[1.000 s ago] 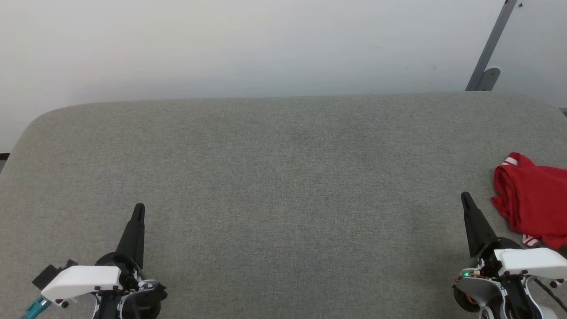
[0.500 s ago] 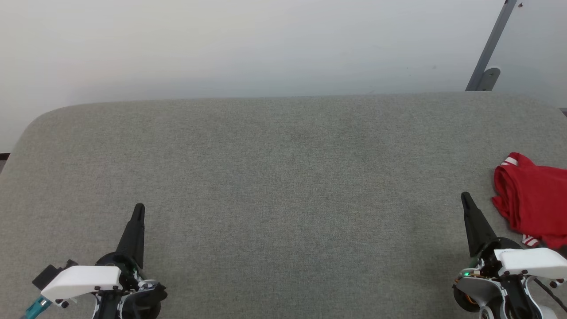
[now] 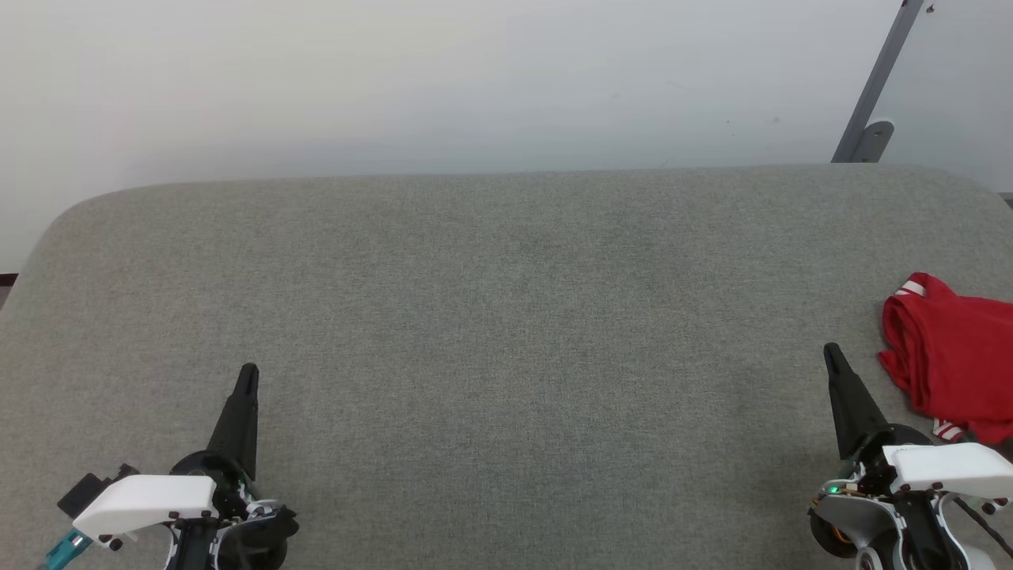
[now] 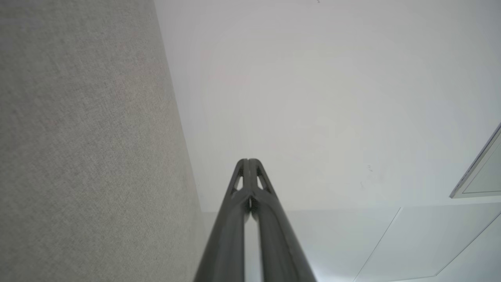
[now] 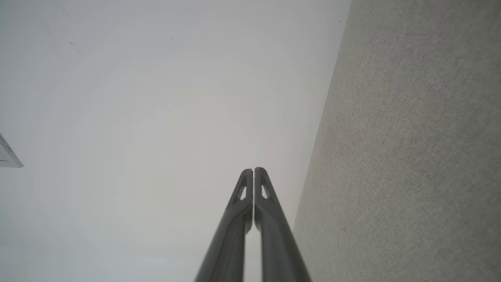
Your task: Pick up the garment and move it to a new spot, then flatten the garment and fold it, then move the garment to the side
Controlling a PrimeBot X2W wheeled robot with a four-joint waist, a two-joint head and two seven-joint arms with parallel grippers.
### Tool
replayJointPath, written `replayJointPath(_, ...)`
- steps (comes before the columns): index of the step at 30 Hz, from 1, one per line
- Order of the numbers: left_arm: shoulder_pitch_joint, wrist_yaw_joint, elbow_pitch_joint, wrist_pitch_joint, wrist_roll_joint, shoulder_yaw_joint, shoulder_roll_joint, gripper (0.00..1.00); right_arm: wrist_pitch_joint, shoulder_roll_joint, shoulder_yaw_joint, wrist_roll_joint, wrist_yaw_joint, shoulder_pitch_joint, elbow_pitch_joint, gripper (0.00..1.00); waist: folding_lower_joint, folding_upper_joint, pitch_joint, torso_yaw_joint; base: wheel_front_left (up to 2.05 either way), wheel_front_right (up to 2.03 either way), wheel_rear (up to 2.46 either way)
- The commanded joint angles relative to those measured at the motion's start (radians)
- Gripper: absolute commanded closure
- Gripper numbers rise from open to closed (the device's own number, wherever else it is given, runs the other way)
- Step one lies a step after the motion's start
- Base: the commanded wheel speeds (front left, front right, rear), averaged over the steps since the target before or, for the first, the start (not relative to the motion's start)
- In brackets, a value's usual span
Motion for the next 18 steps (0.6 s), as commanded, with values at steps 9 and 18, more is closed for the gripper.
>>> replayJointPath(9,-0.013,0.0,0.0,0.005,0.004,0.004,-0.002,1.0,0.0,0.001,0.0,0.004,0.0,-0.004,0.001,1.0,0.0,0.0,0.0,0.0,0.0,0.0,0.0)
replayJointPath(18,-0.013,0.0,0.0,0.006,0.005,0.004,-0.002,1.0,0.0,0.001,0.0,0.004,0.0,-0.004,0.001,1.0,0.0,0.0,0.0,0.0,0.0,0.0,0.0)
